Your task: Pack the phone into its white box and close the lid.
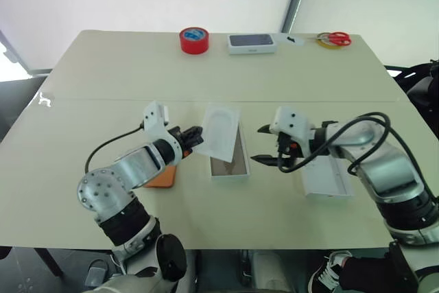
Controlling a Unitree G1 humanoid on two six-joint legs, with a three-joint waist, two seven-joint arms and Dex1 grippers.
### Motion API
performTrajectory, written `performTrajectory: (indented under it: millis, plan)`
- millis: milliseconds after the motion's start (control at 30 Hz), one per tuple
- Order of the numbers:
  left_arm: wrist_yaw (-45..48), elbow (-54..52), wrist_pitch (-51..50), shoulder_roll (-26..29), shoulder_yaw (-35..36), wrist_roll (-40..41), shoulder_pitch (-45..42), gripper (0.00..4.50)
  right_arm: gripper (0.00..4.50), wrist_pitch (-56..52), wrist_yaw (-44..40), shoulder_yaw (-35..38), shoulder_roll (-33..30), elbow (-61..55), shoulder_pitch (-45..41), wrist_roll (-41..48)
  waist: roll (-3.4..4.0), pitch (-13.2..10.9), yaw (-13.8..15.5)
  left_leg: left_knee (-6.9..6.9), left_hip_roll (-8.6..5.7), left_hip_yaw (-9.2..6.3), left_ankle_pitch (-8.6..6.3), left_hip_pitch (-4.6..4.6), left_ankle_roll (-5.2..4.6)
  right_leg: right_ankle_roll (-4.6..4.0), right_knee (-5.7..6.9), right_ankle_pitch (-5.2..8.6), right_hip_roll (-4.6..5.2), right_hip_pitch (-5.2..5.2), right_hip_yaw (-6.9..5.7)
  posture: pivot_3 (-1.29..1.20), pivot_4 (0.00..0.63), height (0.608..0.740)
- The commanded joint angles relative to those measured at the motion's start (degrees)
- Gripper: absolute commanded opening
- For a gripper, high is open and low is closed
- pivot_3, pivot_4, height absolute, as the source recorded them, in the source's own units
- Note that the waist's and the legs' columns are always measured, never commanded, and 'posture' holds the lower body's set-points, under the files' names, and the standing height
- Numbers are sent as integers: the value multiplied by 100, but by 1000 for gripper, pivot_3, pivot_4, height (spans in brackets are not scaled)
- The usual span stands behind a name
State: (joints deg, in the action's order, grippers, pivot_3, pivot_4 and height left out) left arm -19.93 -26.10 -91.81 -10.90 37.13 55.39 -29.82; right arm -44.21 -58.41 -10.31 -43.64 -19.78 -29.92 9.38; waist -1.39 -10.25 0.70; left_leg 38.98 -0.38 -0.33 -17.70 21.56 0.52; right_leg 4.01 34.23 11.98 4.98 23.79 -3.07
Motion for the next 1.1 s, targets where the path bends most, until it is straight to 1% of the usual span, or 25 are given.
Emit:
performTrajectory:
  millis: [33,300,567,600,633,733,767,800,867,933,1000,1100]
  plan:
    - [-95,-181,186,-523,-270,-57,-38,0,3928,137,129,158,-52,-61,-14,63,-3,-2,7,2,0,0,0,1,0,-1,1,0,0,0,0,0,150,740]
    - [-75,-197,291,-476,-751,-137,264,0,3928,215,240,132,-113,-24,70,98,-6,-4,12,9,-5,-1,-2,6,-4,-2,-5,0,7,-4,-1,0,150,740]
    - [-32,-37,505,-470,-1017,-182,341,0,3928,281,303,78,-100,46,107,73,-6,-4,14,9,-5,-1,-2,28,-5,-2,-3,0,6,19,-1,0,150,740]
    - [-25,-35,511,-463,-1025,-174,342,603,4008,293,311,69,-99,56,112,67,-6,-4,13,9,-5,-1,-2,29,-5,-2,-3,0,6,21,-1,0,150,740]
    - [-21,-36,510,-456,-1026,-166,342,821,4008,302,318,62,-99,63,117,63,-6,-4,13,9,-5,-1,-2,31,-6,-2,-3,0,6,22,-1,0,150,740]
    - [-2,-78,460,-414,-972,-122,347,2324,4008,297,339,47,-95,44,138,63,-6,-4,12,11,-5,-1,-2,36,-6,-2,-4,0,6,25,-1,0,150,740]
    - [-1,-105,429,-401,-934,-100,341,2946,4008,296,343,42,-95,38,145,63,-6,-4,13,11,-5,-1,-2,39,-6,-1,-3,-1,6,28,-1,0,150,740]
    - [2,-141,389,-381,-881,-69,333,3314,4008,290,346,38,-94,32,150,66,-6,-4,14,11,-5,-1,-2,42,-6,-1,-3,-1,6,31,-1,0,150,740]
    - [28,-237,328,-323,-755,25,322,4301,4008,279,363,27,-84,24,150,67,-6,-4,12,12,-5,-1,-1,50,-6,0,-2,-1,6,39,-1,0,150,740]
    - [62,-331,284,-244,-616,152,299,4301,4008,278,391,17,-65,29,136,66,-6,-4,12,13,-5,-1,-1,58,-6,3,-1,-4,6,48,-1,0,150,740]
    - [155,-425,263,-37,-535,308,270,4301,4008,288,426,-15,-24,63,89,52,-6,-4,9,14,-5,-1,-1,62,-6,8,-2,-6,6,52,-1,0,150,740]
    - [385,-520,348,440,-539,414,227,4349,3197,263,527,-82,93,164,-35,21,-6,-4,5,14,-5,-1,-1,62,-5,6,0,-5,6,53,-1,0,150,740]
